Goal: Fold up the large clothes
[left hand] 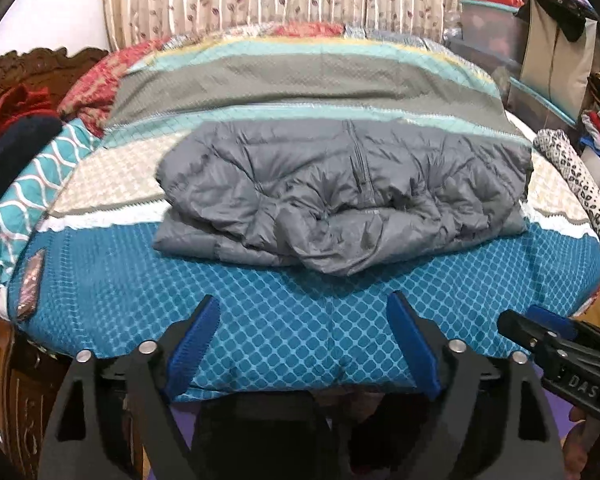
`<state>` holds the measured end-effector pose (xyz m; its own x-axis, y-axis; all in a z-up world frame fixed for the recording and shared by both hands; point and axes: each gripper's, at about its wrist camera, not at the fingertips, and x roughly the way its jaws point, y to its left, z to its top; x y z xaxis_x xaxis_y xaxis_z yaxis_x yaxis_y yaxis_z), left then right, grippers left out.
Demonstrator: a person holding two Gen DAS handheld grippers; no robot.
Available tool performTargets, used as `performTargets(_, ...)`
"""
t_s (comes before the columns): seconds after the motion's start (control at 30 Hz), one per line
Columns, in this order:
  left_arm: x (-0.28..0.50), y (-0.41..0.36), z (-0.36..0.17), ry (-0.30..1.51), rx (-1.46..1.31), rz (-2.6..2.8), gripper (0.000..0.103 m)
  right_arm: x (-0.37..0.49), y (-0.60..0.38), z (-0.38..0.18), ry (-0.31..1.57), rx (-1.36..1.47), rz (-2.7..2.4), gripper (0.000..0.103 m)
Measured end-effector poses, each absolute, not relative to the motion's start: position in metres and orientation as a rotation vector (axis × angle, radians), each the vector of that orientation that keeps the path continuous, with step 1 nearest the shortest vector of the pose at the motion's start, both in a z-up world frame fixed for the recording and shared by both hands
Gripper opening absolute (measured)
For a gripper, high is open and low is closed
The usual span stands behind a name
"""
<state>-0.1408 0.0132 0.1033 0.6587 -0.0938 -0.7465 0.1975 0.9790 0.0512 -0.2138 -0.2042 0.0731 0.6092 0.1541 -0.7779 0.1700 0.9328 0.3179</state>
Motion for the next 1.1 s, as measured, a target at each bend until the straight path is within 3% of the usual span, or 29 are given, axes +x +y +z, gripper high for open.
performTargets(0.13, -0.146, 0.018, 0.114, 0.818, 0.124, -0.155, 0.082, -0.222, -0.200, 0.089, 0.890, 0.354, -0.015, 0.080)
performTargets(0.23, -0.146, 0.019, 0.116, 0.827, 0.129, -0.152, 0.082, -0.223, -0.198, 0.096, 0.895, 0.347, -0.016, 0.084)
performTargets(0.5, -0.151, 0.015, 0.119, 0.818, 0.168, -0.166, 0.084, -0.221, -0.205, 0.111, 0.952, 0.363, 0.006, 0.088)
performTargets(1.1, -0.149, 0.013, 0.109, 0.883, 0.181, -0.145, 0.085, -0.217, -0.192, 0.088, 1.014, 0.386, 0.018, 0.088)
